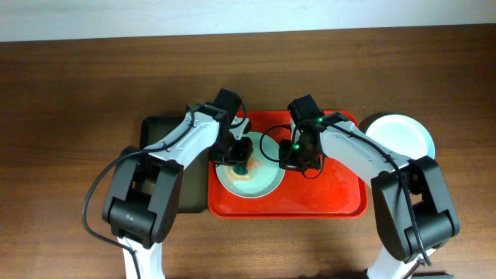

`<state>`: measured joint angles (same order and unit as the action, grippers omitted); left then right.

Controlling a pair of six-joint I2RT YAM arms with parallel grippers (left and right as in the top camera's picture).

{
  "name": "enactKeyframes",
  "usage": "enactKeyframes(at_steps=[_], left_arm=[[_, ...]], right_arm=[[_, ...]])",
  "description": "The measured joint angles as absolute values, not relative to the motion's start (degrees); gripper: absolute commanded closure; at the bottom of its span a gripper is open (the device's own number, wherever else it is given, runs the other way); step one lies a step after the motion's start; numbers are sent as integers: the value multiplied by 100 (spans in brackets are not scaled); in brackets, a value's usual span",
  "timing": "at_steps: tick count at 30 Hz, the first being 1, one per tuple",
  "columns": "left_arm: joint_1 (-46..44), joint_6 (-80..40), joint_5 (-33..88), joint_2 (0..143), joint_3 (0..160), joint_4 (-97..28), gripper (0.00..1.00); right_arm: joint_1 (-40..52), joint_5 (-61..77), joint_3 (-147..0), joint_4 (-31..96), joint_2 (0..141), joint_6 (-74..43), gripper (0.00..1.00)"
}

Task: Clean dirty plates on tray and stack at the side
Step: 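Scrub the pale green plate with the sponge while the right gripper holds its rim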

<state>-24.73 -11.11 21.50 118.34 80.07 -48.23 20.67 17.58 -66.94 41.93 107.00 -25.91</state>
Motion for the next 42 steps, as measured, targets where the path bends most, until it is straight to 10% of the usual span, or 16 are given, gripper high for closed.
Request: enactKeyframes(at_steps=[7,15,42], left_arm=[[-2539,-854,3129,11931,8064,-5286,100],[-2561,-1190,1315,10285,8211,-5378,100],[-2628,-1313,1835,11966,8390,-5120,100]], right_arm=[[2067,1758,-6694,4193,10700,-2593,96],[2067,1761,-6694,4189,10700,-2591,96],[2067,1734,-6694,4198,10700,-2593,96]])
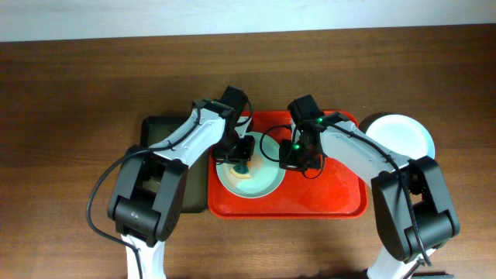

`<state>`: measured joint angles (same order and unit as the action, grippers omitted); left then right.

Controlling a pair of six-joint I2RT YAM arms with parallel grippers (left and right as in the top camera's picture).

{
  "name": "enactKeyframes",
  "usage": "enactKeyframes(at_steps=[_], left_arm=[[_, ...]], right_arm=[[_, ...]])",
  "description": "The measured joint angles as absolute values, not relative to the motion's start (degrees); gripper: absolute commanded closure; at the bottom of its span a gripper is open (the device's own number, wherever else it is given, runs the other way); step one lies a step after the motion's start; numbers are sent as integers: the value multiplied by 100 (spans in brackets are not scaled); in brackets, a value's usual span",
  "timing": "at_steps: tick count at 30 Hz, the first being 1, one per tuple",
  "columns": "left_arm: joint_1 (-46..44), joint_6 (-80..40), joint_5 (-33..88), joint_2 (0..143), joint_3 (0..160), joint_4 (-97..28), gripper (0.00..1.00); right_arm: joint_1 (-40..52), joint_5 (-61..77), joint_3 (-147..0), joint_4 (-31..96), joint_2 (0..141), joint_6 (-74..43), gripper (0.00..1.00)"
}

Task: Clean dirty plates on tray and stack at the side
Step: 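Scrub the pale green plate with the sponge while the right gripper holds its rim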

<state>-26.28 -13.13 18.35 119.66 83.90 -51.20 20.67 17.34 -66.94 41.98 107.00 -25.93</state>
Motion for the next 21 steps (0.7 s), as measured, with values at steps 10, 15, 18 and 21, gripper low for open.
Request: enactKeyframes(at_steps=[10,15,18,21], left_arm=[[-2580,-1317,814,11030,8357,-5009,100],[-2646,-1332,569,11802,8357,-4897,100],[-2749,-1332,471,11928,8414,-4904,100],[-2838,-1330,681,11970,8479,-5113,100]], right_arm=[[2067,1737,-6694,4191,10700,-2593,96],[2067,1739,-6694,4189,10700,-2596,96],[2067,1739,-6694,4191,10700,-2596,96],[2067,1732,-6694,4198,10700,-2596,96]])
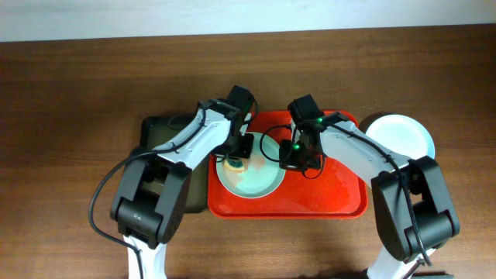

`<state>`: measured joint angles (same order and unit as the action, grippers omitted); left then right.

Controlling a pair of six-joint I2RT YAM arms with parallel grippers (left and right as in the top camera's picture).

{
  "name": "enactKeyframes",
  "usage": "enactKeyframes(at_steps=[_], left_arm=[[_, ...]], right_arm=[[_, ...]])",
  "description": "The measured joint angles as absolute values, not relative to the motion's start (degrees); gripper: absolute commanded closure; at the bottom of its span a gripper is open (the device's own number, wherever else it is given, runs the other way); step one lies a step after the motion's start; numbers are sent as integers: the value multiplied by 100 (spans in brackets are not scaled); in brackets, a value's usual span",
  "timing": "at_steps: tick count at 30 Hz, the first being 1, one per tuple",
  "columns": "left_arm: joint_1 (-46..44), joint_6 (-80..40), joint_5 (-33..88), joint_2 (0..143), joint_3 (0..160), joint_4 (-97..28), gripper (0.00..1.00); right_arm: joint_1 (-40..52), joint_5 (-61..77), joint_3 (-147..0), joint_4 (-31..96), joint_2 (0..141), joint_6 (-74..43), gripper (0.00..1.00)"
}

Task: Clean dirty plates on tray and stack at the side
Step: 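Scrub the pale green plate with the sponge while the right gripper holds its rim, then return the sponge to the dark tray and release it with the left gripper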

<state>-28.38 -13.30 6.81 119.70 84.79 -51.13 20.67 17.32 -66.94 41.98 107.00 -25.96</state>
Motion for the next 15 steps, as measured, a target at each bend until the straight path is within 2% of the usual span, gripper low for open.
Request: enactKeyframes(at_steps=[7,11,15], left_arm=[[-2788,-980,2412,12097,8558,-5944,100],[-2366,-923,2058,11579,8718,-6088,100],[-2473,-1015,1208,10906,8816,-5940,100]], right_arm=[[2067,1691,-6694,4222,10700,-2593,96],[2067,1695,-6694,4233,10700,-2593,96],[2067,1697,-6694,4233,10700,-2591,96]])
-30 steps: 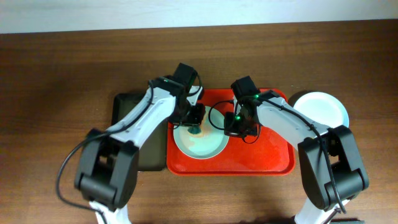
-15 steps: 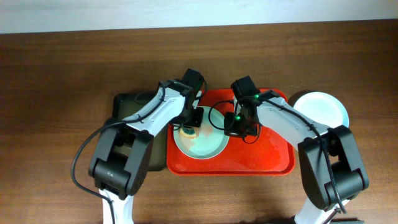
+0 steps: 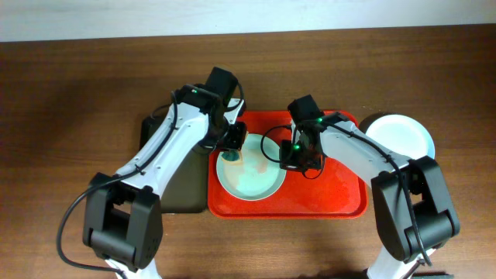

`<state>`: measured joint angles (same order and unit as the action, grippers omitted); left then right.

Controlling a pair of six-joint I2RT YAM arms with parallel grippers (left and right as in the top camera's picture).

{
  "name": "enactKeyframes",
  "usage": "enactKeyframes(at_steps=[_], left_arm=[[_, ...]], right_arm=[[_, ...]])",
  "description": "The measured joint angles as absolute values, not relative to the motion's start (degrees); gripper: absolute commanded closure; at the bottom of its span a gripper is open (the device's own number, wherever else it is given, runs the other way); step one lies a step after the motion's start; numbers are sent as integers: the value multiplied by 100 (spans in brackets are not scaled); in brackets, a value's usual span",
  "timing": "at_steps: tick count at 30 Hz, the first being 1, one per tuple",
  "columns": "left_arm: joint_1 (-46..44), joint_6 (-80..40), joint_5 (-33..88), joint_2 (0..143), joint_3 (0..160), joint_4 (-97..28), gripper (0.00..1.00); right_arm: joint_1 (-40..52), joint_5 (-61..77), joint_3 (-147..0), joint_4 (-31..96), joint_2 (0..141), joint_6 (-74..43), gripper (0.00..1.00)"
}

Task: Clean dirty plates on tray and stack at the side
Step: 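Return the sponge to the dark tray and release it with the left gripper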

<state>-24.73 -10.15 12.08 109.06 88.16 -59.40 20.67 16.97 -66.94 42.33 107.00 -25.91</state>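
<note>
A pale green plate (image 3: 252,180) lies on the left half of the red tray (image 3: 333,194). My left gripper (image 3: 232,149) is over the plate's upper left rim, shut on a sponge (image 3: 230,156) of which only a teal bit shows under the fingers. At the plate's right rim my right gripper (image 3: 287,161) appears shut on the edge, though its fingertips are mostly hidden under the wrist. The plate's surface looks bare and smooth.
A white plate (image 3: 403,133) sits on the table just right of the tray. A dark mat (image 3: 174,182) lies against the tray's left side, partly under my left arm. Brown tabletop surrounds everything.
My left gripper has moved with the sponge from the plate's upper left area to its upper left rim, and the left arm has swung out to the left. The right arm has not moved.
My left gripper held the sponge near the middle-left of the plate while my right gripper held the right rim. Then the sponge was slightly higher on the plate, then higher and further left, and now it is at the rim. The plate stayed put.
</note>
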Motion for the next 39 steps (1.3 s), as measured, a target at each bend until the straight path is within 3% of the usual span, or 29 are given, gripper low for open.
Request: enactKeyframes(at_steps=[10,17,20,26,30,38,39], left_arm=[[-2591,-1662,882,10932,6849,-3758,100],[-2506,-1911,2685,10897,6674,-3765,100],[-2274,-1922,2845,10407,6707,-3861,100],[-1461,-1938,1214,8211,6982,-4890,100],[-1269,-1925,305,8392,6818,-5352,100],[-1271,-1385,-471,9773,6034,-4842,100],[-1271,-1343,-480,9885,6029,-4842,94]], right_arm=[[2069,1737,-6689,4233,10700,-2593,96],[2067,1697,-6689,4254,10700,-2591,95],[2067,1699,-6689,4257,10700,-2593,95],[2069,1699,-6687,4235,10700,-2596,91],[2069,1699,-6683,4235,10700,-2593,83],[2069,1699,-6681,4228,10700,-2576,74],[2069,1697,-6681,4219,10700,-2565,74]])
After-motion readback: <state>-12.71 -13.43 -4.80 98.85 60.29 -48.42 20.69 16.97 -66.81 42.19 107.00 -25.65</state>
